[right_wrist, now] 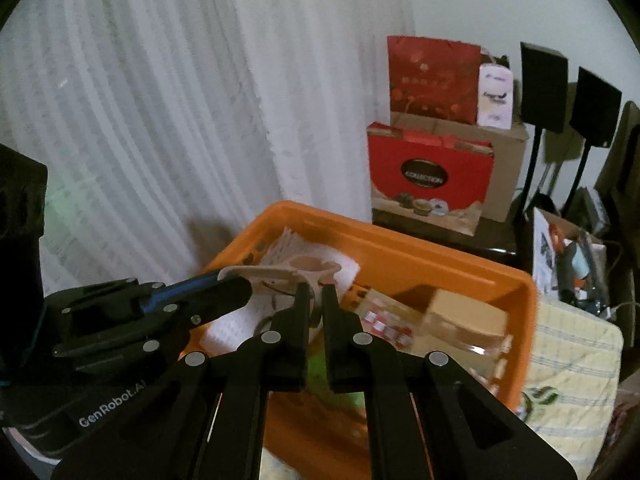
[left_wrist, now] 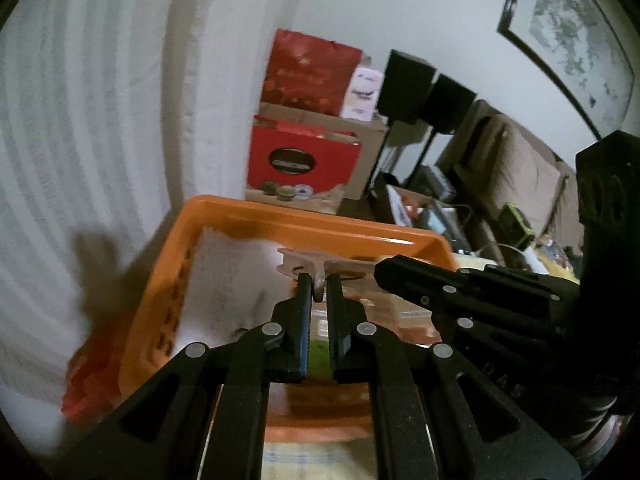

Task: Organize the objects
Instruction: 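Lift the pink clamp with the right gripper and carry it over the basket, then lower the pink clamp onto the white foam sleeve and open the right gripper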

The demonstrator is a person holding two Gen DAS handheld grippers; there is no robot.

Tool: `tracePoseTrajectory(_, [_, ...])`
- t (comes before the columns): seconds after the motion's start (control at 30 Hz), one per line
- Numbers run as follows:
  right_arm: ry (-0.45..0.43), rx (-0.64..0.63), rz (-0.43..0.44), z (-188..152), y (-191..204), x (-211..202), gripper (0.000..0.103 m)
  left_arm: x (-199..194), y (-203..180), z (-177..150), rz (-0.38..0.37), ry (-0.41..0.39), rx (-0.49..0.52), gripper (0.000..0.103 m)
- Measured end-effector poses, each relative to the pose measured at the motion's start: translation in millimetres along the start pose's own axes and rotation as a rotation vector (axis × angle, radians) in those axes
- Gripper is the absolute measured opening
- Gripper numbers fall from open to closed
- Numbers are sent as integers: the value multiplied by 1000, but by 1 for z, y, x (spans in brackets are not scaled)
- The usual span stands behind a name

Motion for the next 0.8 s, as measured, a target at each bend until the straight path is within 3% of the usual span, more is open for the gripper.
tracePoseTrajectory(0.43, [35,27,4,8,9,65,5,40,49,0,55,5,-2,6])
tracePoseTrajectory(0.8, [193,33,9,-24,11,99,9,72,67,-29,73,155,2,9])
Point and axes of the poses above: each gripper's, at about its wrist camera, not at the fingertips, and x roughly the way its jaws point, y to its left, z to its top, the point moved 6 cm from there along x, roughly the way its jaws point, and after that the axes turned 10 degrees about x, right-handed, at the moved point
